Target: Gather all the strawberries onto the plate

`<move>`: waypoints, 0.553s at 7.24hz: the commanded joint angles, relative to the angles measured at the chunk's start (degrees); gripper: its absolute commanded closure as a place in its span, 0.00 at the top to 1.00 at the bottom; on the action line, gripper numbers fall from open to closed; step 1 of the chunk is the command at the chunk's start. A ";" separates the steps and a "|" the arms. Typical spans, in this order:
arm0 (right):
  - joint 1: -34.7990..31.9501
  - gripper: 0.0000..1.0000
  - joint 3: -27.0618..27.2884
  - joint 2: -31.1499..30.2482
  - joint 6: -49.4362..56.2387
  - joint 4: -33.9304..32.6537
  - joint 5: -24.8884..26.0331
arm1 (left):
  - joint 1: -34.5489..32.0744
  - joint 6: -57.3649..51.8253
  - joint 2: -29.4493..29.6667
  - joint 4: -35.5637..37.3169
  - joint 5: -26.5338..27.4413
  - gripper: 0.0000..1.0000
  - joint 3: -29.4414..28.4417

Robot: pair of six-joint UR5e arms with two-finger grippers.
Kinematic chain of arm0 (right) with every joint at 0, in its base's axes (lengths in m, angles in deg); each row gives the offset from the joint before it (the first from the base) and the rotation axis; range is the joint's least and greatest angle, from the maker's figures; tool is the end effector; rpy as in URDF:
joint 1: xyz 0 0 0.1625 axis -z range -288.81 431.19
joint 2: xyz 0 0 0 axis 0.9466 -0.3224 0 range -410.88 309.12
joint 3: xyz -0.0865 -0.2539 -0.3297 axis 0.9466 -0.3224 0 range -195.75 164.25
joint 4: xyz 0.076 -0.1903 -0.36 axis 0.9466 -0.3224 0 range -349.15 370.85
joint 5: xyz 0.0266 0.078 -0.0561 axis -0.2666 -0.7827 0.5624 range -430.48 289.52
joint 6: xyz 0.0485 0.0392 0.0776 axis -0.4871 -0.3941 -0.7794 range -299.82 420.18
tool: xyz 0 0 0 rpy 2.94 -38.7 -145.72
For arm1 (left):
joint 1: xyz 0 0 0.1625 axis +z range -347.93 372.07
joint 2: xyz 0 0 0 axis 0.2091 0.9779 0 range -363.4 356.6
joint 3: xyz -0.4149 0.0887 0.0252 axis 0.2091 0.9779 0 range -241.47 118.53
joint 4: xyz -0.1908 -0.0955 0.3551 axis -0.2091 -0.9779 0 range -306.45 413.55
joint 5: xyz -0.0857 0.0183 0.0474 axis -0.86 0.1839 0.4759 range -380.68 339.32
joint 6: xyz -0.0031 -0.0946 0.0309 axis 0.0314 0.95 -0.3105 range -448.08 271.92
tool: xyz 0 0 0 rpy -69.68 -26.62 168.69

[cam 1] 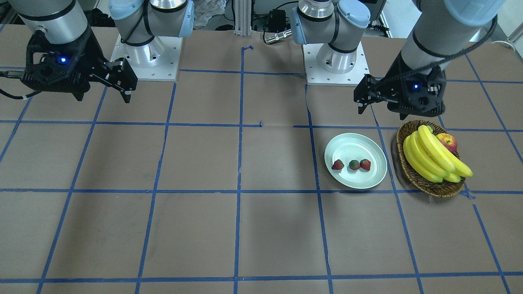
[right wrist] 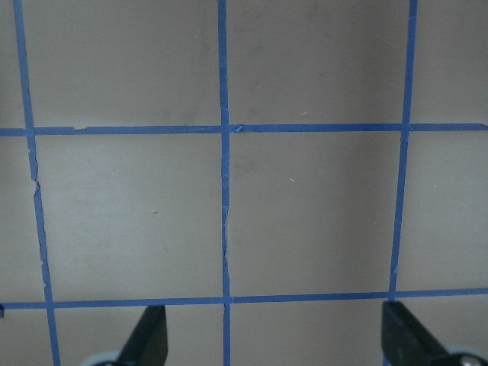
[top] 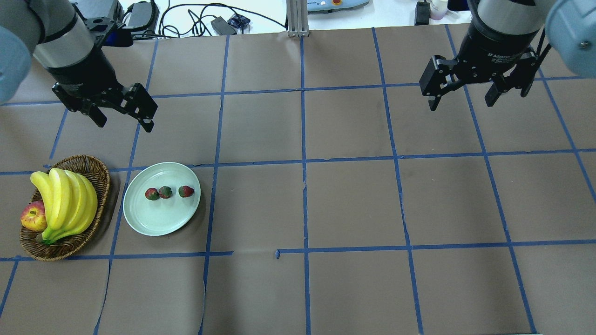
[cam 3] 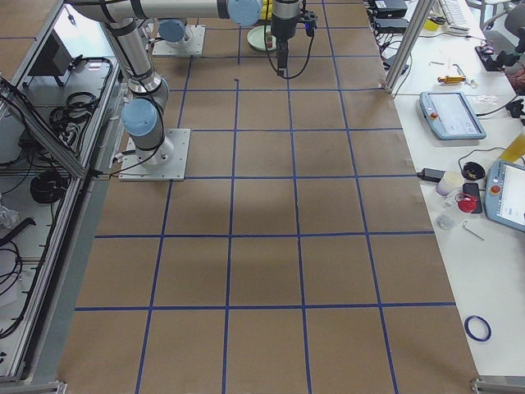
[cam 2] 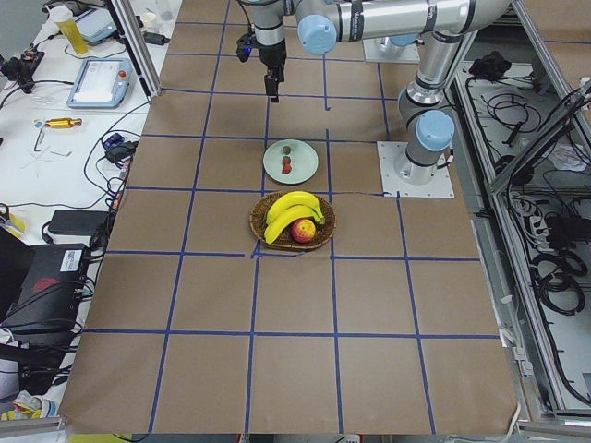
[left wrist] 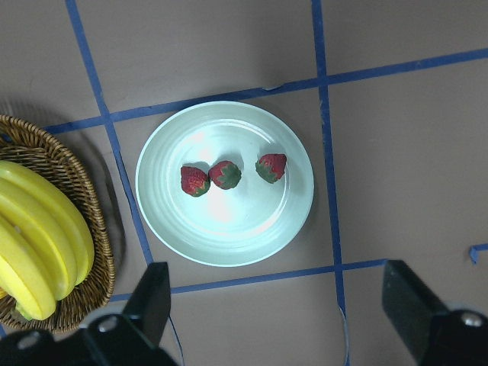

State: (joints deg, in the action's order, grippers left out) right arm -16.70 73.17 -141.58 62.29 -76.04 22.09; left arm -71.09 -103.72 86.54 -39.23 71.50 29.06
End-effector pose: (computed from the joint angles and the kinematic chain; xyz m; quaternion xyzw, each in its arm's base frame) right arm 0.1110 -0.4885 0.4981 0.0003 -0.9997 -0.0124 0.0221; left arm -0.0708 -0.4976 0.4794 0.0772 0.9964 0.0315 0.0131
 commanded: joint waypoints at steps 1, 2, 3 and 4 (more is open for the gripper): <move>0.00 1.00 -0.15 0.00 0.00 0.31 -0.02 | -1.38 0.00 -3.00 0.05 -0.32 1.00 -1.22; 0.00 1.00 -0.24 0.00 0.00 0.05 -0.02 | -3.30 0.09 -2.92 0.67 -0.59 1.00 0.08; 0.00 1.00 -0.50 0.00 0.00 0.14 -0.02 | -6.36 0.96 -1.79 9.11 -1.98 1.00 2.61; 0.00 1.00 -0.50 0.00 0.00 0.14 -0.02 | -8.05 6.54 -1.00 22.51 -4.34 1.00 6.90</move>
State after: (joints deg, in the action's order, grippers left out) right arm -16.70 72.77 -141.58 62.29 -75.91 22.06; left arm -76.61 -101.69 84.61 -29.63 69.42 31.78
